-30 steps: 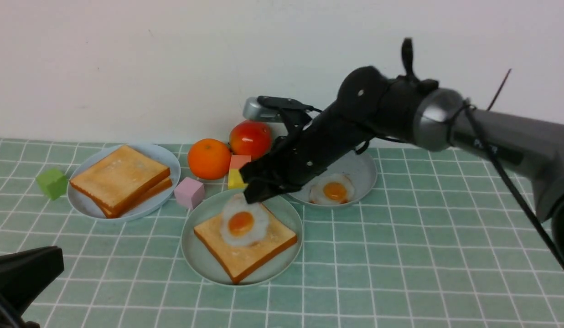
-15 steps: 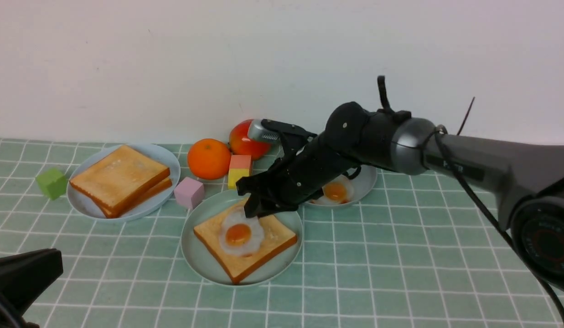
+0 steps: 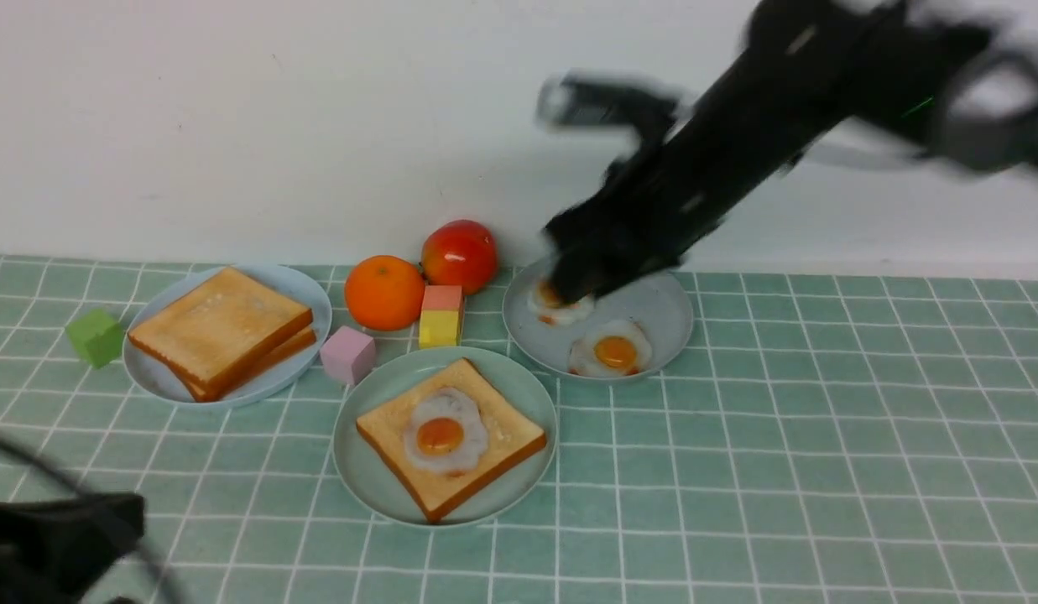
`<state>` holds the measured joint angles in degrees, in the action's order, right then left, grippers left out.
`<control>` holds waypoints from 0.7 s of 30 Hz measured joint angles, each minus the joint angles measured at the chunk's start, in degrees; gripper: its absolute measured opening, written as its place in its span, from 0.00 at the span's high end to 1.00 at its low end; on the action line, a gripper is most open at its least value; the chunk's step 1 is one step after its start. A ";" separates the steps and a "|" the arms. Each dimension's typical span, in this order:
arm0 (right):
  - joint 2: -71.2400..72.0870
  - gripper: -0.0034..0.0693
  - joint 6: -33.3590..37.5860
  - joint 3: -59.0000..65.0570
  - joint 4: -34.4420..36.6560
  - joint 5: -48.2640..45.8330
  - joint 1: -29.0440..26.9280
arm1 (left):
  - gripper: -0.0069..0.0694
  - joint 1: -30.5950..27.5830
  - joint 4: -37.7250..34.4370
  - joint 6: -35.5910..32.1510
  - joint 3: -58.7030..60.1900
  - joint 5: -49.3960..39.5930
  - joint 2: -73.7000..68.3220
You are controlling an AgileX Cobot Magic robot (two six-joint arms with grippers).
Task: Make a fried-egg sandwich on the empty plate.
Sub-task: Use the left arm to grab a slice of bread
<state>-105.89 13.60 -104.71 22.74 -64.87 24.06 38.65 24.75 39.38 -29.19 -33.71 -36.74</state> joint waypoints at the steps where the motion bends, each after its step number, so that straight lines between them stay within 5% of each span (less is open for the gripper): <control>1: 2.42 0.76 -0.99 0.00 -2.00 -1.31 0.00 | 0.90 0.00 -0.26 0.00 -0.84 -0.74 -3.04; 5: 13.51 0.96 -5.73 2.53 -9.26 -2.95 0.00 | 0.93 -0.36 -0.89 -1.40 -5.79 -2.34 -16.41; 9: 21.79 0.97 -7.20 7.76 -11.28 -2.43 0.00 | 0.93 -4.87 -2.43 -5.87 -11.57 -1.68 -27.04; 13: 33.34 0.95 -7.63 19.22 -11.14 1.87 0.00 | 0.93 -18.83 -10.12 -19.97 -22.14 0.04 -40.29; 21: 45.34 0.95 -7.69 32.41 -10.75 6.78 0.00 | 0.92 -33.63 -21.65 -43.06 -41.94 1.36 -62.32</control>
<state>-60.55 5.91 -72.29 11.99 -58.09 24.06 5.02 3.10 -3.68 -71.12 -32.35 -99.06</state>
